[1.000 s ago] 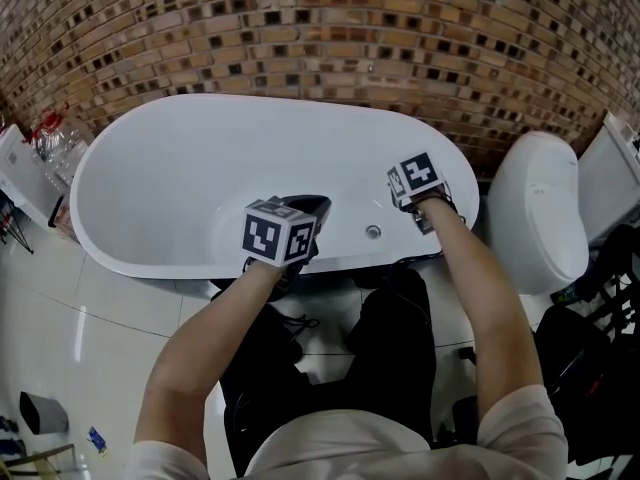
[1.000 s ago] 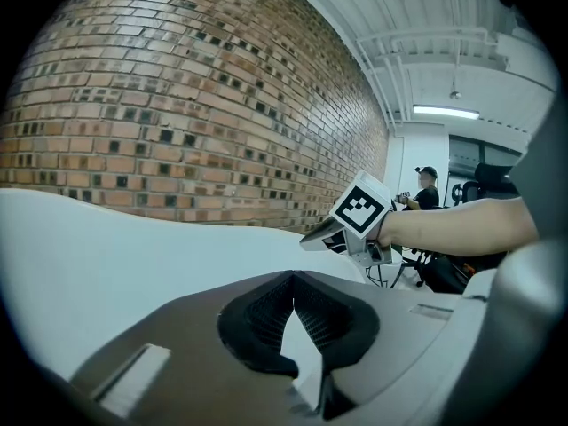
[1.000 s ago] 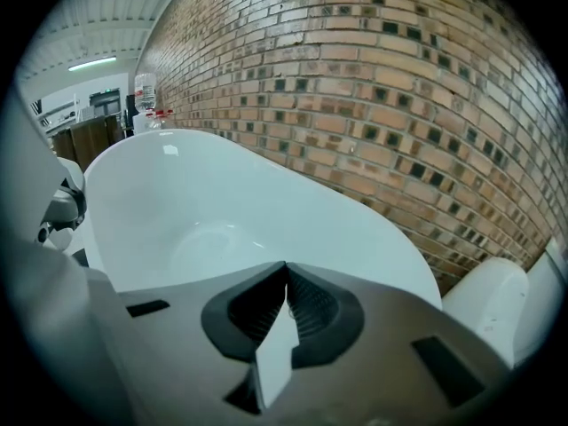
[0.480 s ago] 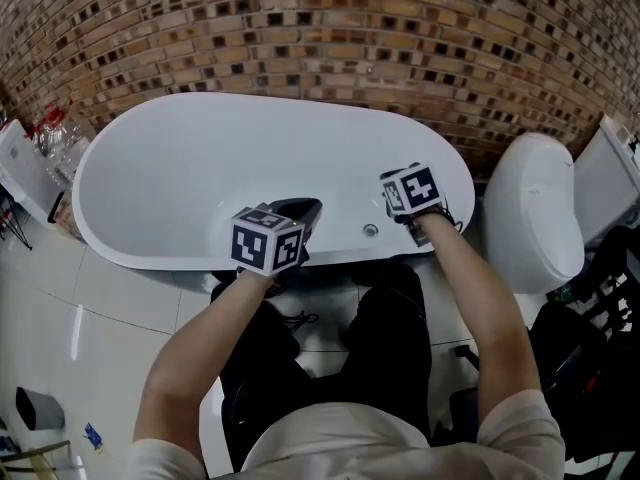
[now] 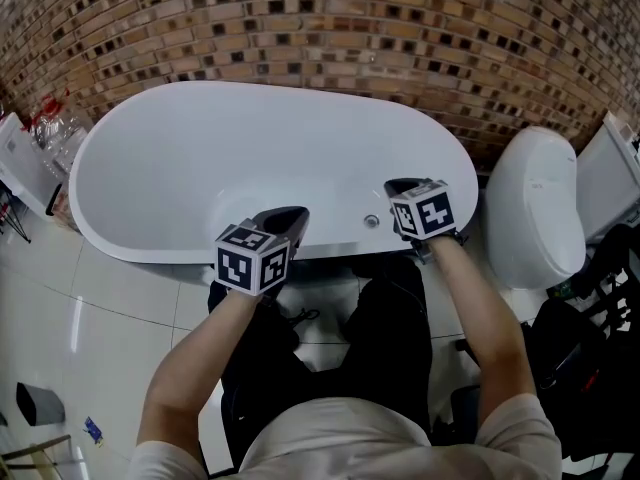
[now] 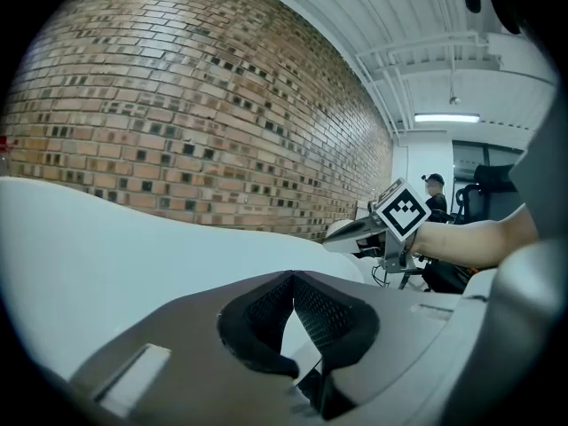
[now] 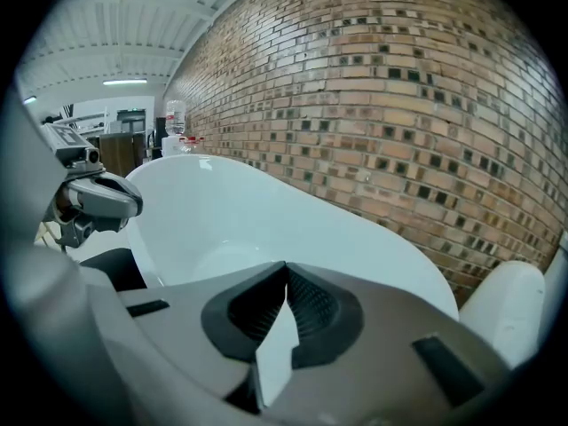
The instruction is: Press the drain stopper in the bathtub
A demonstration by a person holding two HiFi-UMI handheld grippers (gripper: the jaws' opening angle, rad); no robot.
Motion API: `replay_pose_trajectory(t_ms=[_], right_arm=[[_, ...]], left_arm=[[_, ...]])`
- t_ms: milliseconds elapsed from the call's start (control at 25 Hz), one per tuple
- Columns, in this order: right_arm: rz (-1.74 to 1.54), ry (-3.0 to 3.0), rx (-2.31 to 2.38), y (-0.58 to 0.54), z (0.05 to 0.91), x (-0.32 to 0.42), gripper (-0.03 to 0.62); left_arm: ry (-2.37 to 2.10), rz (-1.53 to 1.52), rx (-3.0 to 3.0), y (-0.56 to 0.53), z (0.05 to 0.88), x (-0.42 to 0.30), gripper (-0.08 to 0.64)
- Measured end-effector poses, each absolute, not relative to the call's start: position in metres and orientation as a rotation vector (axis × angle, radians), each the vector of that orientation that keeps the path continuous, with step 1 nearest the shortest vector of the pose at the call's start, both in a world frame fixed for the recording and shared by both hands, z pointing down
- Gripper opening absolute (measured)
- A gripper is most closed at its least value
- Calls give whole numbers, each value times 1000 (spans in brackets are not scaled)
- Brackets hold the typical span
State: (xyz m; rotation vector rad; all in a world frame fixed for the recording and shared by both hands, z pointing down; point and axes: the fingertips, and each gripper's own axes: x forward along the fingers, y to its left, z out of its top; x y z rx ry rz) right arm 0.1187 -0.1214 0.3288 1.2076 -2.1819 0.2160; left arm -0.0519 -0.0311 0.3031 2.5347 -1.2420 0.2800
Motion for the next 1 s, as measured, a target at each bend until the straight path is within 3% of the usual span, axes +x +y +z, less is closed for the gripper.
replay_pose_trajectory(t_ms=[640,1000], right_arm=[[346,-2354,1287,-84,372,129,15],[258,-2379,1343,-64,389,133,15]], left_arm=[[-1333,289,2453,-15,354,-84,8],[-1409,258,2539,4,352,-94,6]])
